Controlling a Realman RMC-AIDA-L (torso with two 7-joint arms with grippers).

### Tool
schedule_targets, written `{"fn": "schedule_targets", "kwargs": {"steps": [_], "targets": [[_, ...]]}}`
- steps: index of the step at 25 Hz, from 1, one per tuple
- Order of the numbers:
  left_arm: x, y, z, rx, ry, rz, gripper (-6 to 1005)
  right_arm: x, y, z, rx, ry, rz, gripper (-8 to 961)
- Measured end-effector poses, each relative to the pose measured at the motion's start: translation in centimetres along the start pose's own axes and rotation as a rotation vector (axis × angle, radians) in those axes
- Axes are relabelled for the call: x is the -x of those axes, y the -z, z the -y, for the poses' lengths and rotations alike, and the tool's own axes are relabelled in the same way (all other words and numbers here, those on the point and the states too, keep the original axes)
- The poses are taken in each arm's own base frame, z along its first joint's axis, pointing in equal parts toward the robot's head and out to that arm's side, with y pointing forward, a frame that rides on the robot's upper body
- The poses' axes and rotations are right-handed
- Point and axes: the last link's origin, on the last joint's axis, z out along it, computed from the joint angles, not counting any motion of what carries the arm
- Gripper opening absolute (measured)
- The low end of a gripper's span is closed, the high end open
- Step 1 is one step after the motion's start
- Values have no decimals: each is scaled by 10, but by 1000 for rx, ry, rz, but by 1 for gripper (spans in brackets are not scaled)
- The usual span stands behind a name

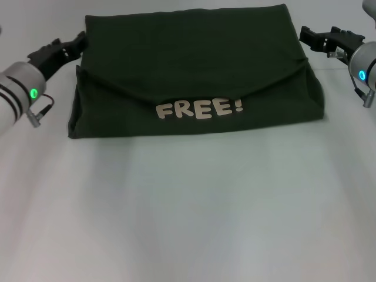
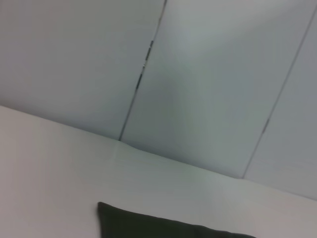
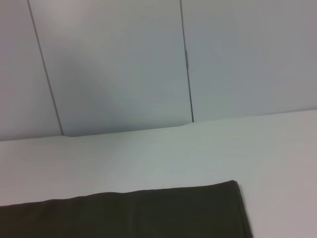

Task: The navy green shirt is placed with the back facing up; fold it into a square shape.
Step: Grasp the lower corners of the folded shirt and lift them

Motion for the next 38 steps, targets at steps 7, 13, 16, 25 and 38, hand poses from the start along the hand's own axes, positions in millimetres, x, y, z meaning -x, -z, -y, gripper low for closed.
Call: {"fn": "schedule_targets", "kwargs": {"steps": [7,13,16,25,38], "targets": [[-9,17,19,87,80,-12,707,-2,6,13,-12,-69,29,767],[-7,52,27,255,53,23,827,-1,23,34,75,-180,89,766],[2,62,26,310,15,114,840,0,36,46,162,-229,89,766],[24,60,36,212,-46,276,840,-1,59,61,266,-224,61,765],[50,52,36,121,-158,379,839,-6,59,61,270,-178,14,764]]}}
